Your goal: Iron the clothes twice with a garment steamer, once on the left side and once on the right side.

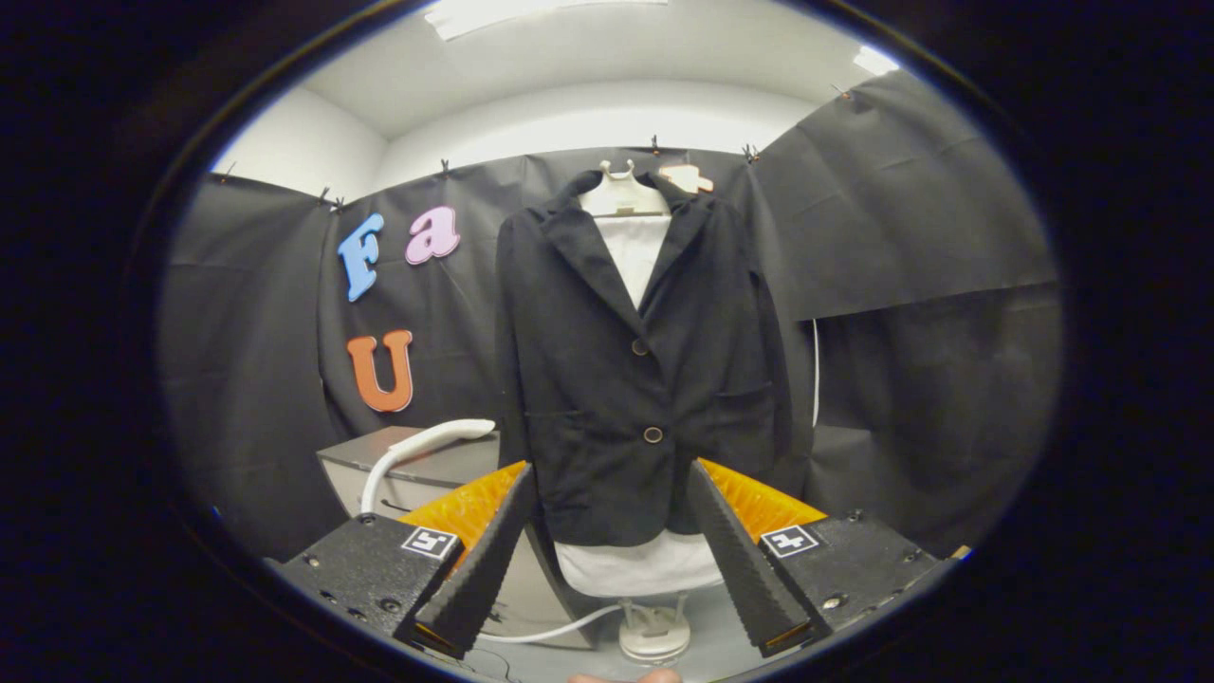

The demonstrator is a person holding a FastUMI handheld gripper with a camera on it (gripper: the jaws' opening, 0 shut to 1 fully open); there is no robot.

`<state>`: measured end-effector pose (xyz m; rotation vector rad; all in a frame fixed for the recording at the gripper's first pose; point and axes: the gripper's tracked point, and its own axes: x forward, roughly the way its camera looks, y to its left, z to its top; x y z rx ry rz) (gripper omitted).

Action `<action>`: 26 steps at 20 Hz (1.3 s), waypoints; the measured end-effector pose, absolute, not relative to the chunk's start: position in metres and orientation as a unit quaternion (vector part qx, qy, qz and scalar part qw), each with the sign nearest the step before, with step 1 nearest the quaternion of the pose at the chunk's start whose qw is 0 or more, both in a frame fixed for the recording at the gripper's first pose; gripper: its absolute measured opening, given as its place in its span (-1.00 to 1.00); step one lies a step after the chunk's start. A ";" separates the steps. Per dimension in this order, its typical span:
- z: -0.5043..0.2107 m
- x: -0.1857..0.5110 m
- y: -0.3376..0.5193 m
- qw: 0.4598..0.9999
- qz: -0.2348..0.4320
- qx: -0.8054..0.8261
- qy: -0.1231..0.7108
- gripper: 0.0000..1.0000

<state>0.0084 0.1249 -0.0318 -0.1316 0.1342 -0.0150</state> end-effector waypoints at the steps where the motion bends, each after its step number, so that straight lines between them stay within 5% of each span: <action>1: -0.031 0.010 0.133 0.995 -0.008 -0.068 0.067 1.00; 19: -0.086 0.143 0.413 0.968 0.133 -0.050 0.208 1.00; 26: -0.123 0.238 0.463 0.948 0.102 -0.043 0.298 1.00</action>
